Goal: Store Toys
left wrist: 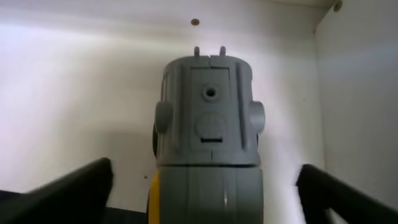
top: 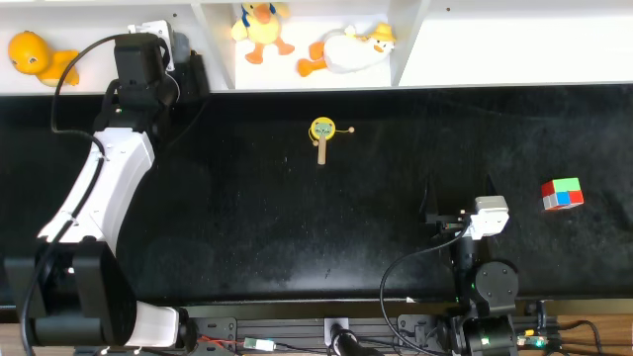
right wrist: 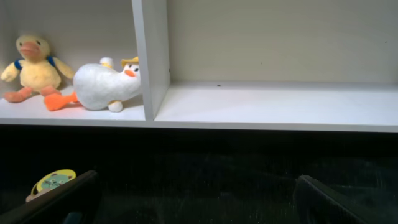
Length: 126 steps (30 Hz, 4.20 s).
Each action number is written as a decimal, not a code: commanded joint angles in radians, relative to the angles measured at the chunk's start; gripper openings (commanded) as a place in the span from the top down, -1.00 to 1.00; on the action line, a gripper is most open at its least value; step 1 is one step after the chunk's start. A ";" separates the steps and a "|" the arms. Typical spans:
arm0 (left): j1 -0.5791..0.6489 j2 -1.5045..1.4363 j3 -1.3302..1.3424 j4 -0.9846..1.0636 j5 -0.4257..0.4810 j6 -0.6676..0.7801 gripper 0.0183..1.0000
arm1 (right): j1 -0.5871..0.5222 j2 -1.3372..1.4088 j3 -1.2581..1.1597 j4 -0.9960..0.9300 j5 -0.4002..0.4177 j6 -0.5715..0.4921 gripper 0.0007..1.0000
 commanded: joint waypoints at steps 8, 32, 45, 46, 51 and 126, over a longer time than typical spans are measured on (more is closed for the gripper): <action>-0.001 -0.240 -0.034 -0.261 -0.184 0.000 -1.00 | 0.005 0.001 -0.014 0.003 -0.007 0.000 -0.99; 0.027 -1.593 -1.057 0.101 0.319 0.376 -1.00 | 0.005 0.001 -0.014 0.003 -0.007 0.000 -0.99; 0.019 -1.646 -1.159 0.127 0.236 0.183 -1.00 | 0.005 0.001 -0.014 0.003 -0.007 0.000 -0.99; 0.012 -1.646 -1.159 0.125 0.225 0.152 -1.00 | 0.005 0.001 -0.014 0.003 -0.007 0.000 -0.99; -0.027 -1.646 -1.158 0.129 0.230 0.146 -1.00 | 0.005 0.001 -0.014 0.003 -0.008 0.000 -0.99; -0.028 -1.646 -1.158 0.129 0.230 0.146 -1.00 | 0.743 1.707 1.072 -0.564 0.354 0.894 -1.00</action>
